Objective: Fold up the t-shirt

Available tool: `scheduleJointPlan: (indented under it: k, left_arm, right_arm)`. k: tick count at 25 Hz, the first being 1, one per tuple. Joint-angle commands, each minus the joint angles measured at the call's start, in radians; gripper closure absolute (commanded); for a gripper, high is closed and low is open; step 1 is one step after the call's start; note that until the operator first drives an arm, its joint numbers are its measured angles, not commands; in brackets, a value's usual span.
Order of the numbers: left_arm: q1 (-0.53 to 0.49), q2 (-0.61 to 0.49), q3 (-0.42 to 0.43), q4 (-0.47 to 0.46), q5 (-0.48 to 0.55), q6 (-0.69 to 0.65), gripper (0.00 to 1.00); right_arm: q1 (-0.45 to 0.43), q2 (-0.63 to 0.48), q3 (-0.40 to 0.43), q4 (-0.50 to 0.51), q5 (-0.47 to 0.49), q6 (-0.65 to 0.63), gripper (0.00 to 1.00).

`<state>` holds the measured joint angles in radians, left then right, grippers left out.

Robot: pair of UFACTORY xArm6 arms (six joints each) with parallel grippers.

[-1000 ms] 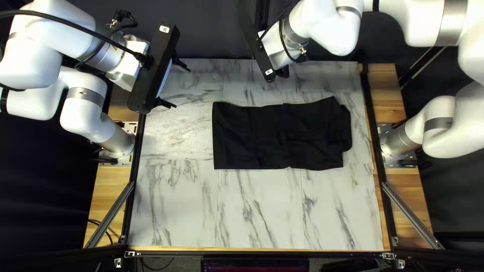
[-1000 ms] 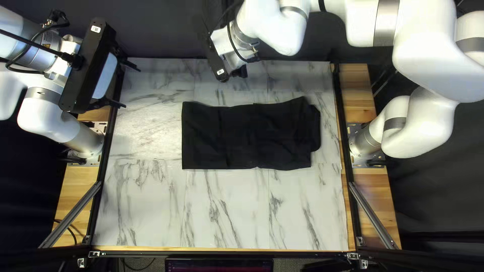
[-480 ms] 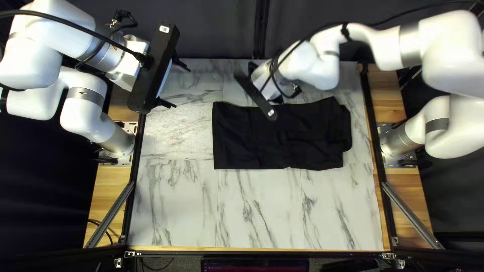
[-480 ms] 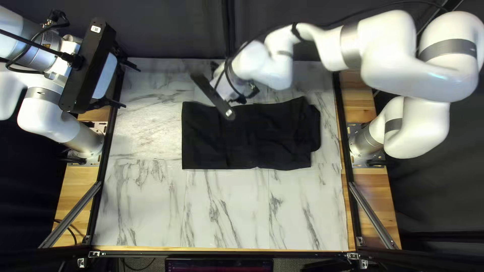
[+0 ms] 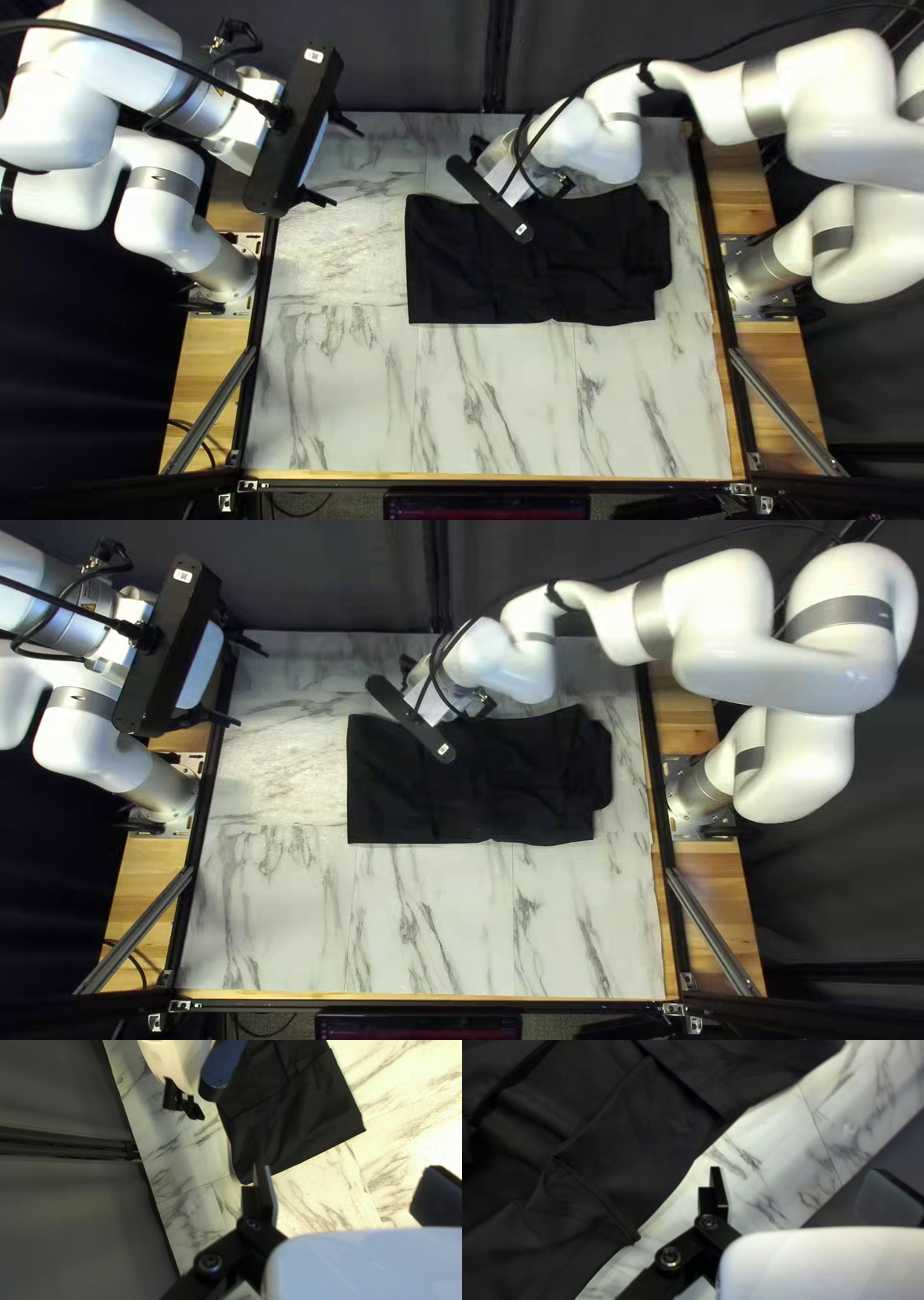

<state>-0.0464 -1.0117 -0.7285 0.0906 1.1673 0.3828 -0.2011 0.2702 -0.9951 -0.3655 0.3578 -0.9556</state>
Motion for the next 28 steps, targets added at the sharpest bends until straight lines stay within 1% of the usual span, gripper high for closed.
scheduleJointPlan:
  k: [1,4,8,10,13,17,23,28]
  left_arm:
    - [0.0,0.0,0.0,0.0,0.0,0.0,0.0]
    - [0.0,0.0,0.0,0.0,0.0,0.0,0.0]
    - [0.0,0.0,0.0,0.0,0.0,0.0,0.0]
    - [0.0,0.0,0.0,0.0,0.0,0.0,0.0]
    - [0.0,0.0,0.0,0.0,0.0,0.0,0.0]
    - [0.0,0.0,0.0,0.0,0.0,0.0,0.0]
    - [0.0,0.0,0.0,0.0,0.0,0.0,0.0]
    - [0.0,0.0,0.0,0.0,0.0,0.0,0.0]
  right_arm:
    - [-0.006,0.072,-0.034,-0.073,-0.036,-0.009,0.0]
    - [-0.013,0.096,-0.036,-0.128,-0.051,0.007,0.0]
    - [-0.028,0.11,-0.011,-0.227,-0.082,0.066,0.0]
    - [-0.029,0.128,-0.017,-0.271,-0.091,0.096,0.0]
    - [-0.027,0.157,-0.037,-0.31,-0.094,0.117,0.0]
    - [-0.02,0.181,-0.069,-0.337,-0.085,0.13,0.0]
    - [-0.004,0.221,-0.132,-0.333,-0.066,0.118,0.0]
    - [0.0,0.239,-0.152,-0.327,-0.06,0.106,0.0]
